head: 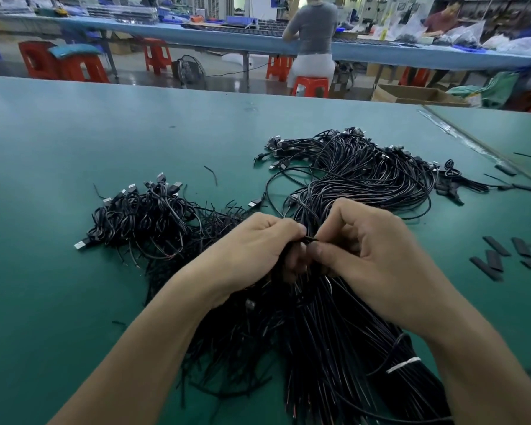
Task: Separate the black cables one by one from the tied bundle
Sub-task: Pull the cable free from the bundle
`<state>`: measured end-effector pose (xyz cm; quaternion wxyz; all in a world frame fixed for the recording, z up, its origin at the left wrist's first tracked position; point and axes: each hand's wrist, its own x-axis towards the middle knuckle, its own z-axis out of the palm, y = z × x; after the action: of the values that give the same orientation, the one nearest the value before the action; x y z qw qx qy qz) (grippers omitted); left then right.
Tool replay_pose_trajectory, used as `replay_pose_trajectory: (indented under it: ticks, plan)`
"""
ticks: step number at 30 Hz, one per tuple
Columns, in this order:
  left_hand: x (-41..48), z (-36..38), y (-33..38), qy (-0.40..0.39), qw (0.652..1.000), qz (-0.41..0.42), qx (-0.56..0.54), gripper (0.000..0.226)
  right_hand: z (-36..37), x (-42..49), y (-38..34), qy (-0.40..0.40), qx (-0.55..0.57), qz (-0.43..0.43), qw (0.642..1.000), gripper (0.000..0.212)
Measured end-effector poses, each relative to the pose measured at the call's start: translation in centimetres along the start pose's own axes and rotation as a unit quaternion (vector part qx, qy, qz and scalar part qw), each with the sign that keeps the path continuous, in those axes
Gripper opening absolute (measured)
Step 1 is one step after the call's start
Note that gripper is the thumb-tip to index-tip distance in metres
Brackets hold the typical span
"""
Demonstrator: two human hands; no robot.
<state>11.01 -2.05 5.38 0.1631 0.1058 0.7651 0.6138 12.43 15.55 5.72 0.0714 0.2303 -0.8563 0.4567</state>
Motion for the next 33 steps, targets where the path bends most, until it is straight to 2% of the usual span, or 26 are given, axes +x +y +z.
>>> replay_pose_trajectory:
  ticks: [2, 4, 6, 8, 12, 16, 21, 24, 27, 29, 33]
  plan:
    - [-0.1, 0.2, 0.1, 0.01, 0.999, -0.005, -0.048, 0.04, 0.5, 0.1, -0.5, 0.011, 0.004, -0.016, 1.0, 0.015]
    - [-0.4, 0.7, 0.5, -0.03, 0.985, -0.025, -0.166, 0.04, 0.7, 0.1, -0.9, 0.038, 0.011, -0.036, 0.999, 0.014]
    - [-0.5, 1.0, 0.5, -0.063, 0.976, -0.033, -0.205, 0.047, 0.7, 0.1, -1.1, 0.077, 0.012, -0.046, 0.996, 0.017]
    - [-0.5, 1.0, 0.5, -0.069, 0.981, -0.047, -0.177, 0.066, 0.7, 0.1, -1.2, 0.118, 0.009, -0.049, 0.992, 0.021]
    - [-0.3, 1.1, 0.4, -0.043, 0.978, -0.042, -0.2, 0.071, 1.3, 0.1, -1.3, 0.148, 0.047, -0.057, 0.986, 0.024]
    - [0.1, 0.9, -0.2, -0.007, 0.997, -0.016, -0.081, 0.082, 1.4, 0.2, -1.3, 0.202, -0.015, -0.062, 0.977, 0.023]
    - [0.3, 0.4, -0.3, -0.009, 0.994, -0.027, -0.105, 0.063, 1.4, 0.3, -1.4, 0.195, -0.02, -0.033, 0.98, 0.02]
    - [0.6, -0.6, -0.6, 0.046, 0.99, -0.015, -0.132, 0.057, 1.4, 0.3, -1.5, 0.189, -0.003, 0.023, 0.982, 0.01]
    - [0.7, -1.8, -0.8, 0.126, 0.979, 0.01, -0.161, 0.056, 1.5, 0.2, -1.0, 0.206, -0.025, 0.099, 0.973, 0.019]
    - [0.8, -2.1, -0.9, 0.178, 0.973, 0.033, -0.14, 0.054, 2.0, 0.0, -1.0, 0.163, -0.082, 0.127, 0.975, 0.02]
    - [1.1, -1.8, -1.1, 0.228, 0.961, 0.052, -0.147, 0.054, 4.2, -0.7, -1.7, -0.006, -0.21, 0.113, 0.971, 0.013]
